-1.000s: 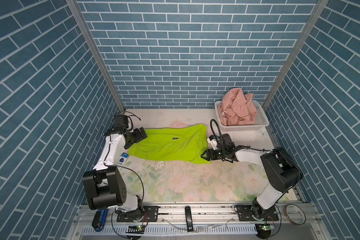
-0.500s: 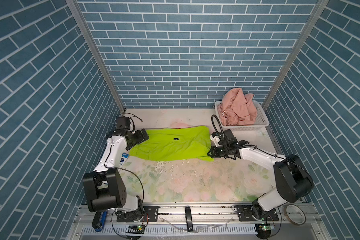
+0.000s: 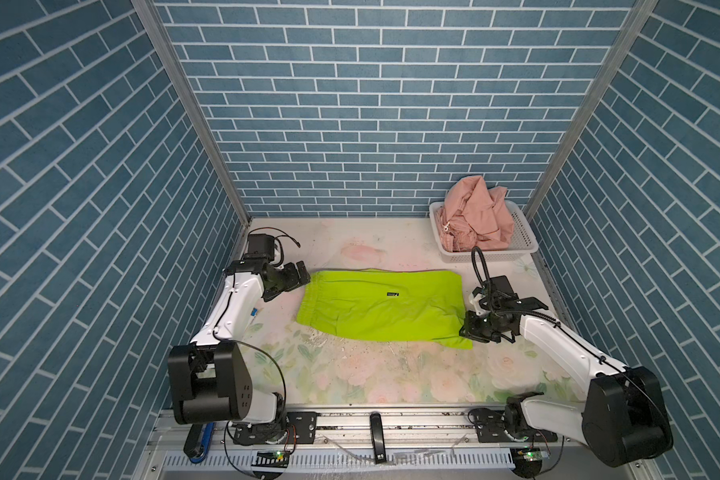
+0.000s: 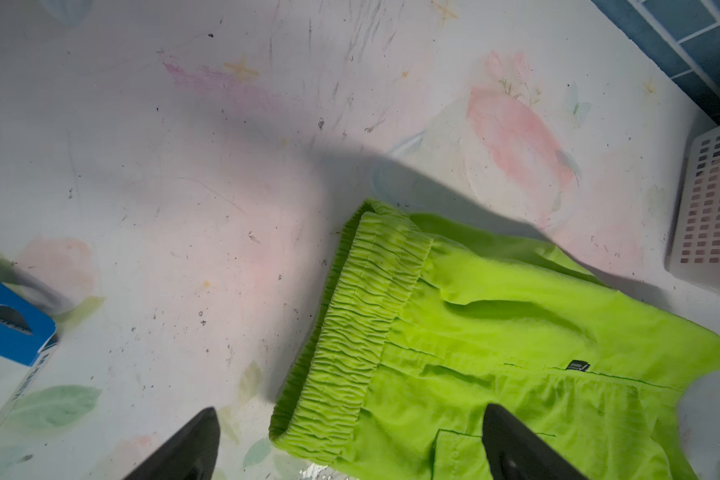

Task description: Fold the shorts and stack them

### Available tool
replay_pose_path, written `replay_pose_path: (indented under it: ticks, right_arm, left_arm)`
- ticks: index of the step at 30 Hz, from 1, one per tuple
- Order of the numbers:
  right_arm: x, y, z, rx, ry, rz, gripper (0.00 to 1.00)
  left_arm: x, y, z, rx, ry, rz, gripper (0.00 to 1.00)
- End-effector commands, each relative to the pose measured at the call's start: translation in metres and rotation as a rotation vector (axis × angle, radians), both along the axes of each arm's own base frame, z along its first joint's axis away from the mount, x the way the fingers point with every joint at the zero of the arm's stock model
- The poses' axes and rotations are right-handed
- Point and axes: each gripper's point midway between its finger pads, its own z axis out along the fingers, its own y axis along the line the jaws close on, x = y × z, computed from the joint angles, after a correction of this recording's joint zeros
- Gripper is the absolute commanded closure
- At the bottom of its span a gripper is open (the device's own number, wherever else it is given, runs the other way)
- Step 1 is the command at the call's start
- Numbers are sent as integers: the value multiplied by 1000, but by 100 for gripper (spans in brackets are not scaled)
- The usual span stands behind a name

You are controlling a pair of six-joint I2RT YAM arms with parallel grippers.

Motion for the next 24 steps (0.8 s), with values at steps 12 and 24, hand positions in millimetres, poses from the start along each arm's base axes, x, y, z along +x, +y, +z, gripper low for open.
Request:
replay_pose_path:
  ticks: [12,24]
  right_arm:
    - [95,-10,38,-131,-326,24,29]
    - [172,8,-3,-56,-353,101,33]
  left_arm:
    - [53,-112,1,-207,-134,-249,0]
    - [90,-86,-64,3,-54,-269,0]
